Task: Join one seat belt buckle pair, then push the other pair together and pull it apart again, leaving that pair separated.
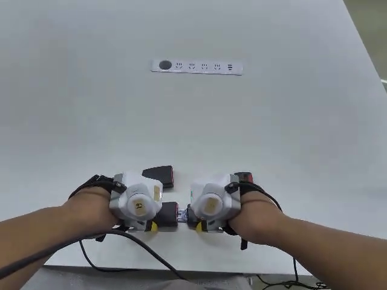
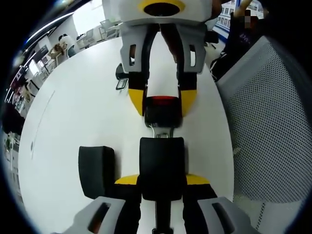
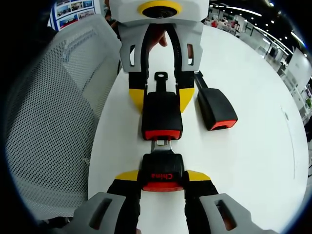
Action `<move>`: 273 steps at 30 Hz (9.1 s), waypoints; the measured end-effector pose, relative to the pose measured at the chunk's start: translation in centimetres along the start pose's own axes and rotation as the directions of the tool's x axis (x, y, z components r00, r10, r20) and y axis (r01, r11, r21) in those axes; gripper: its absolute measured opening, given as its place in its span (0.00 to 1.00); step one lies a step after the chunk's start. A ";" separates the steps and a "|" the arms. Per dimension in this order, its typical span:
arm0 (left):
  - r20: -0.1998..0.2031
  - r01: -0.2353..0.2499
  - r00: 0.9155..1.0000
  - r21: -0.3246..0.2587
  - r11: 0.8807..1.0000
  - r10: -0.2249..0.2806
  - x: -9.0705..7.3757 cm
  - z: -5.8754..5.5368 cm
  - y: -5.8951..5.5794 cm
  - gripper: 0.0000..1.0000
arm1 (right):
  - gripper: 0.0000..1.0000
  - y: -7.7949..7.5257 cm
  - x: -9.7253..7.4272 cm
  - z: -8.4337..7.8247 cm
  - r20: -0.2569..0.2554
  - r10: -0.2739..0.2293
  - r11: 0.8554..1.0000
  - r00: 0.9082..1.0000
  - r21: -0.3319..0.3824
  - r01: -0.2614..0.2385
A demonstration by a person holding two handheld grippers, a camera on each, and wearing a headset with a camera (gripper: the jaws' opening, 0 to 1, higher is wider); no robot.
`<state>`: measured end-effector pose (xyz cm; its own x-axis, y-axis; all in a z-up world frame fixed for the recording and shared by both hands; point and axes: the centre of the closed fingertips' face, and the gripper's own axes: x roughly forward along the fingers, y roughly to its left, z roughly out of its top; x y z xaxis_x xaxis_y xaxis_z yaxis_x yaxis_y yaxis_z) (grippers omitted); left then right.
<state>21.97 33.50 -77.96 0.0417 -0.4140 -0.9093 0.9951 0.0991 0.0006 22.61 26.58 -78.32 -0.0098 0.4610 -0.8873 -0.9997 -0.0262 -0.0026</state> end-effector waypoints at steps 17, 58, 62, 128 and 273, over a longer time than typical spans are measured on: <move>0.004 -0.001 1.000 0.002 1.000 0.001 0.3 -0.1 0.1 0.32 | 0.29 0.3 0.8 1.1 -0.032 -0.003 1.000 0.999 -0.006 0.003; 0.000 0.008 1.000 0.002 1.000 -0.008 0.1 -0.3 0.1 0.33 | 0.31 0.4 0.5 0.6 -0.029 0.004 0.999 1.000 -0.039 -0.005; 0.001 0.008 1.000 0.001 1.000 -0.008 0.0 -0.2 0.1 0.33 | 0.31 0.4 0.5 0.6 -0.025 0.010 0.999 1.000 -0.039 -0.011; 0.010 -0.003 1.000 -0.023 1.000 0.003 -0.1 -0.3 0.2 0.33 | 0.31 0.1 0.7 0.8 0.013 -0.012 1.000 1.000 -0.004 0.012; -0.010 0.012 1.000 -0.009 1.000 -0.012 0.3 0.6 9.1 0.35 | 0.32 -8.7 -1.9 -3.4 0.111 -0.079 0.988 0.991 0.142 0.063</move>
<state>31.14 33.73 -77.95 0.0291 -0.4063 -0.9133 0.9946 0.1027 -0.0139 31.41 22.94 -78.20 0.0664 0.5569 -0.8279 -0.9916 0.1294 0.0075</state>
